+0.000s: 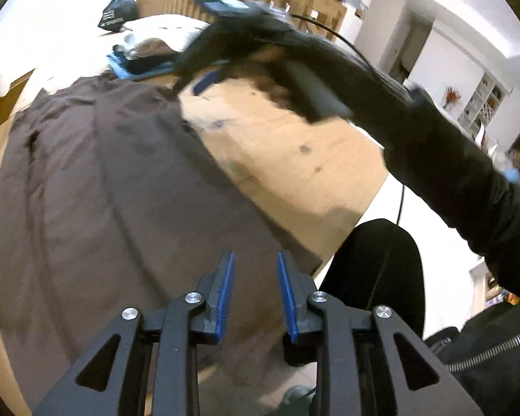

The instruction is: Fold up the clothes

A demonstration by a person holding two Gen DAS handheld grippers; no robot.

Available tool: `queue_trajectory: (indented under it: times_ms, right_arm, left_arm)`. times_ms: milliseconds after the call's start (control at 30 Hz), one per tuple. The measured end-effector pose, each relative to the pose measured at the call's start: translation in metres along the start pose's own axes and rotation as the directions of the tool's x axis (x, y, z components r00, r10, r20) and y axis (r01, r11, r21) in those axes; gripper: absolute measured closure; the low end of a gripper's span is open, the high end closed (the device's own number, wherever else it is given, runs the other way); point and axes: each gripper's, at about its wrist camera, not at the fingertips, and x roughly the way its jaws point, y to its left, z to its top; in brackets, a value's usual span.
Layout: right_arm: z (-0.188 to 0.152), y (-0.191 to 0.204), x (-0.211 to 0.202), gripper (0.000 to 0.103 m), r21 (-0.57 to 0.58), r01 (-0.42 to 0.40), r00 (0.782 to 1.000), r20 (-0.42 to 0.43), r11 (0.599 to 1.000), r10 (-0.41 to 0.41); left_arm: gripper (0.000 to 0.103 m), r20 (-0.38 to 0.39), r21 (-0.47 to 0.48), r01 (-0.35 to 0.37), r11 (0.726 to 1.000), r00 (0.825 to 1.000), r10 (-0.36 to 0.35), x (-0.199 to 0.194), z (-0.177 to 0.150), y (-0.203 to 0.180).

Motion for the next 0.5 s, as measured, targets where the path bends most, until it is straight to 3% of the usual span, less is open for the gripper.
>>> queue_trajectory:
  times_ms: [167,200,233,300,333,433,500]
  right_arm:
    - [0.012,-0.011,0.024,0.073,0.010,-0.048,0.999,-0.025,0.999,0.048]
    - [0.013,-0.012,0.025,0.079,0.008,-0.065,0.997,-0.028,0.998,0.065]
    - [0.013,-0.013,0.025,0.097,0.006,-0.082,0.996,-0.031,0.997,0.083]
    - [0.013,-0.014,0.025,0.097,-0.002,-0.107,0.994,-0.033,0.994,0.107]
    - [0.014,-0.014,0.022,0.097,-0.011,-0.107,0.994,-0.029,0.994,0.107]
    - [0.016,-0.015,0.012,0.097,-0.020,-0.118,0.993,-0.009,0.993,0.118]
    - [0.016,-0.017,0.008,0.097,-0.022,-0.115,0.993,-0.004,0.993,0.115]
  left_arm:
    - [0.076,-0.076,0.058,0.019,0.998,0.997,-0.015,0.021,-0.006,-0.007]
    - [0.076,-0.077,0.055,0.022,0.998,0.997,-0.018,0.021,-0.007,-0.005]
    - [0.077,-0.078,0.053,0.026,0.998,0.997,-0.022,0.020,-0.009,-0.002]
    - [0.088,-0.080,0.048,0.032,0.998,0.996,-0.028,0.018,-0.012,0.002]
    - [0.100,-0.081,0.046,0.036,0.998,0.996,-0.032,0.017,-0.014,0.004]
    - [0.100,-0.059,-0.005,0.067,0.998,0.996,-0.068,-0.001,-0.023,0.014]
    - [0.099,-0.047,-0.018,0.024,1.000,0.999,-0.025,-0.016,-0.031,0.024]
